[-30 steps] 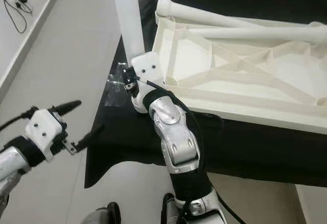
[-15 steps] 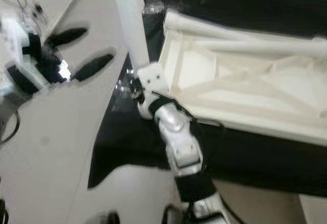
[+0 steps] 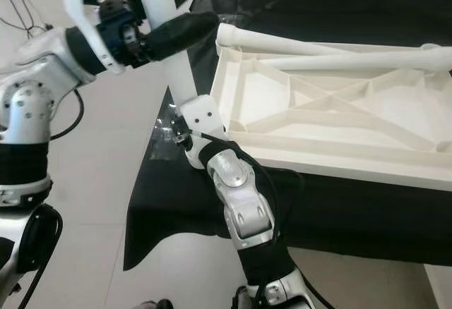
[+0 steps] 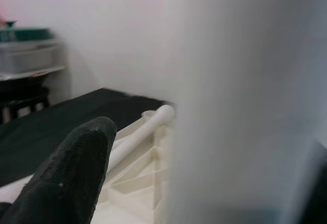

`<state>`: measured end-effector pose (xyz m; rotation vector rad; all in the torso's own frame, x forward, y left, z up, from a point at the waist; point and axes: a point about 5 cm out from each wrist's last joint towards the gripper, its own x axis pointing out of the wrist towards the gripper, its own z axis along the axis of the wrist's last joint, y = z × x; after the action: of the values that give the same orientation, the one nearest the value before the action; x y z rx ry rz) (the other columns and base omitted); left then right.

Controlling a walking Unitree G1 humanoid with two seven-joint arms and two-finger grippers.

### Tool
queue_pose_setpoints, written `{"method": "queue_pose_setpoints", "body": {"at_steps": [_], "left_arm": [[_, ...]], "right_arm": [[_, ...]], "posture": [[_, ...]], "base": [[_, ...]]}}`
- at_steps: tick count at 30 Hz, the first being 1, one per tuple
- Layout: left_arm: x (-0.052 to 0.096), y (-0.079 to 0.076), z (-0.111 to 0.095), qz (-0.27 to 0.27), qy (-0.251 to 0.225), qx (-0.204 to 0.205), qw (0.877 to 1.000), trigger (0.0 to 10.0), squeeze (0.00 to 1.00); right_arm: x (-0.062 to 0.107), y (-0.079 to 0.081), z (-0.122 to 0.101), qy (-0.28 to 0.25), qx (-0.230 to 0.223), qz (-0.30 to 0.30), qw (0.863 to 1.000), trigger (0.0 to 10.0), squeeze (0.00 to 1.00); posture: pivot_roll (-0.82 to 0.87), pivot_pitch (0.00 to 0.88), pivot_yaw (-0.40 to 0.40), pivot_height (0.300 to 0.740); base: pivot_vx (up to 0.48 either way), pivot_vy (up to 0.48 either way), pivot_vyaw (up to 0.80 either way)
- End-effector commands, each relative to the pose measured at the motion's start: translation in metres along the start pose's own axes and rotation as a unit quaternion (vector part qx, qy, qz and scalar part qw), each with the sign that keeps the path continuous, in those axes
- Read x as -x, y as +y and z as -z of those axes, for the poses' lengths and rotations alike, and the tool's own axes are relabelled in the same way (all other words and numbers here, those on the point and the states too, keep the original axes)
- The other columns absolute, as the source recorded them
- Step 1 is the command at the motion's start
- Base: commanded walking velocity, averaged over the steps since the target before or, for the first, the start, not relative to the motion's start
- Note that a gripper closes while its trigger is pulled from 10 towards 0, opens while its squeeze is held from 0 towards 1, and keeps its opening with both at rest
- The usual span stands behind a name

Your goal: Building children table

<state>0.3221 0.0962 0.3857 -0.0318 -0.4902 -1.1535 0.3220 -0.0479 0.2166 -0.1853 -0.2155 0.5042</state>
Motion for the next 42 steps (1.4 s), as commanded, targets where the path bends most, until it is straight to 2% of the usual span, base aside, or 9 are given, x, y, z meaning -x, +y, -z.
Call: {"method": "queue_pose_setpoints", "body": {"at_steps": [1,2,8,14,25,26,37,38,42], "left_arm": [[-0.003,0.004,0.001,-0.012,0.015,-0.002,1.000,10.0,0.00],[-0.004,0.007,0.006,-0.011,0.027,0.012,1.000,0.0,0.00],[-0.007,0.009,0.012,0.001,0.045,0.018,0.999,0.0,0.00],[-0.010,0.002,0.009,0.021,0.063,-0.039,0.997,0.0,0.00],[-0.011,-0.012,0.019,0.060,0.076,-0.068,0.993,0.0,0.00],[-0.013,-0.015,0.021,0.072,0.079,-0.068,0.992,0.0,0.00],[-0.019,-0.019,0.025,0.101,0.083,-0.068,0.989,0.0,0.00],[-0.020,-0.020,0.025,0.102,0.081,-0.068,0.989,0.0,0.00],[-0.022,-0.021,0.025,0.100,0.077,-0.064,0.990,0.0,0.00]], "right_arm": [[0.001,0.024,0.027,0.059,-0.022,-0.050,0.997,10.0,0.00],[0.000,0.023,0.026,0.056,-0.021,-0.050,0.997,10.0,0.00],[-0.001,0.020,0.025,0.052,-0.015,-0.048,0.997,10.0,0.00],[-0.005,0.014,0.025,0.054,-0.006,-0.050,0.997,10.0,0.00],[-0.012,0.002,0.024,0.054,-0.006,-0.056,0.997,10.0,0.00],[-0.015,-0.004,0.021,0.046,-0.015,-0.079,0.996,10.0,1.00],[-0.029,-0.032,-0.007,-0.015,0.008,-0.224,0.974,10.0,1.00],[-0.035,-0.037,-0.016,-0.021,0.030,-0.258,0.965,10.0,0.00],[-0.039,-0.041,-0.023,-0.022,0.045,-0.288,0.956,10.0,0.00]], "posture": [[-0.02,0.190,0.081,0.740],[-0.03,0.189,0.081,0.740],[-0.04,0.184,0.076,0.740],[-0.03,0.184,0.066,0.740],[-0.03,0.186,0.054,0.740],[-0.02,0.187,0.053,0.740],[-0.02,0.198,0.050,0.740],[-0.01,0.211,0.049,0.740],[-0.01,0.224,0.043,0.740]], "base": [[0.000,0.000,0.00],[0.000,0.000,0.00],[0.000,0.000,0.00],[0.000,0.000,0.00],[0.000,0.000,0.00],[0.000,0.000,0.00],[0.000,0.000,0.00],[0.000,0.000,0.00],[0.000,0.000,0.00]]}}
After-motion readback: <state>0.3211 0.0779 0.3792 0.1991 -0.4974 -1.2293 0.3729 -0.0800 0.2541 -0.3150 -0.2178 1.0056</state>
